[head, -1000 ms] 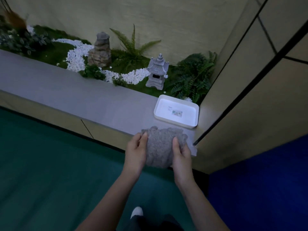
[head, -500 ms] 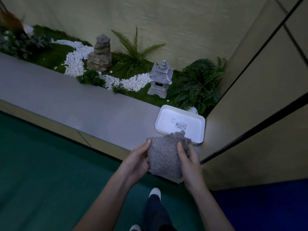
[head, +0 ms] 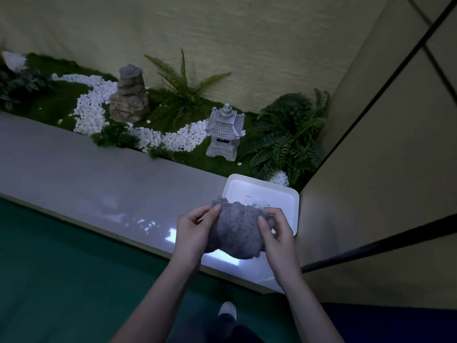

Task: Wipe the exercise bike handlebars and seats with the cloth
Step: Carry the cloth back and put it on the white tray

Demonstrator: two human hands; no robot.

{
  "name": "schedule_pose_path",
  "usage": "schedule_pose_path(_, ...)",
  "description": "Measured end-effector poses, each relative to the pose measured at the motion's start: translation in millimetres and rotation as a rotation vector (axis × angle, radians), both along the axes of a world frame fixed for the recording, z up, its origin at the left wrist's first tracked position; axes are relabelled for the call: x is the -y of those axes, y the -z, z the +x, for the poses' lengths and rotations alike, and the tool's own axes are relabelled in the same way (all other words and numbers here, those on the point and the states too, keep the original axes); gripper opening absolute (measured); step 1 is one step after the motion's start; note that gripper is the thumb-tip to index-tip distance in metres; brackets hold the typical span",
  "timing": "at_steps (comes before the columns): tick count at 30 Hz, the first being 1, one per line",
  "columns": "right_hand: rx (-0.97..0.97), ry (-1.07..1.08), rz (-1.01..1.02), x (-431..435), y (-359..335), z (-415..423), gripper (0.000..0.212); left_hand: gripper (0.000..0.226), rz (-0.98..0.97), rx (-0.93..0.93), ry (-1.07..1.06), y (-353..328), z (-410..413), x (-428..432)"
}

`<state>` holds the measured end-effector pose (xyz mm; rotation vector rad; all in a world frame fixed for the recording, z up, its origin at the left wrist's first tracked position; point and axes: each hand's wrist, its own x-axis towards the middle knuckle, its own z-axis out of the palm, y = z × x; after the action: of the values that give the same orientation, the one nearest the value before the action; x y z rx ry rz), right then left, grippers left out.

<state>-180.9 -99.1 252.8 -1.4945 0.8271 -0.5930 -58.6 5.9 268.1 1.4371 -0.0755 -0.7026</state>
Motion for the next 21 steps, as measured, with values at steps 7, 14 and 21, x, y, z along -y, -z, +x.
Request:
schedule_pose_path(7,0.04,0.245,0.14,8,3,44,0.01,0.004,-0.024,-0.033,-0.17,3,32,20)
schedule_pose_path(14,-0.053,0.32,-0.067,17,-3,97,0.016,0.016,0.01,0.053,0.062,14,67,44)
schedule_pose_path(21,-0.26,0.318,-0.327,34,-5,121,0.017,0.021,0.159,0.547,0.254,29,103,68)
